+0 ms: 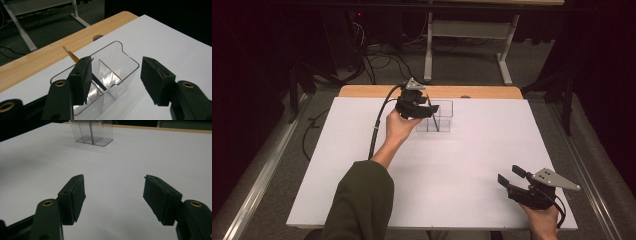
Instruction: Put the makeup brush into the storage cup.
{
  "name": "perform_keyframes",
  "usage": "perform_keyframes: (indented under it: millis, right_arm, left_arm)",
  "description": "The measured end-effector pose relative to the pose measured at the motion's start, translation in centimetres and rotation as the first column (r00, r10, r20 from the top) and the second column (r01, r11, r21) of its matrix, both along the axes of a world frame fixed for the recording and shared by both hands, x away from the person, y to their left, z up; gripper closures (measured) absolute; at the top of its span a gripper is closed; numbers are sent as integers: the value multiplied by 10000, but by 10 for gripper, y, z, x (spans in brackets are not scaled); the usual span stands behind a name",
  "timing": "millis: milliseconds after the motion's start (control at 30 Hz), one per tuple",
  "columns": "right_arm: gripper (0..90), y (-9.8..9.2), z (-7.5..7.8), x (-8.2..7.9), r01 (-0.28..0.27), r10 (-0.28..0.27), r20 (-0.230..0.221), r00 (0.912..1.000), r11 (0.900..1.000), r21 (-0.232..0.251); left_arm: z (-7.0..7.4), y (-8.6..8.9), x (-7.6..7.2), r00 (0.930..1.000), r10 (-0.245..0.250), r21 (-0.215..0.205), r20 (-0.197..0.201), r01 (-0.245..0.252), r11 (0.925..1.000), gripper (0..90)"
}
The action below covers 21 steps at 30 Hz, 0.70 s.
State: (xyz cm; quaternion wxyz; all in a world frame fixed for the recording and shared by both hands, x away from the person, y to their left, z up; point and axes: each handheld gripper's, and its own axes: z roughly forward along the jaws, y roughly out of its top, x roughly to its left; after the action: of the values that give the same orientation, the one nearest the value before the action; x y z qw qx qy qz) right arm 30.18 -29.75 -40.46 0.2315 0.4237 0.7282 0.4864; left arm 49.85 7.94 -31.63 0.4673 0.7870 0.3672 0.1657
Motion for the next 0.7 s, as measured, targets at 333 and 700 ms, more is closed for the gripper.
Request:
perform_keyframes:
  millis: [333, 700]
  right_arm:
    - [358, 0, 0, 0, -30, 30, 7, 10000, 10000, -11]
    - [358, 1, 0, 1, -48, 48, -16, 10000, 10000, -29]
  left_arm:
    - [2, 6, -8, 9999, -105, -62, 73, 106, 9999, 417]
    - [4, 22, -18, 9998, -21, -191, 199, 25, 9998, 415]
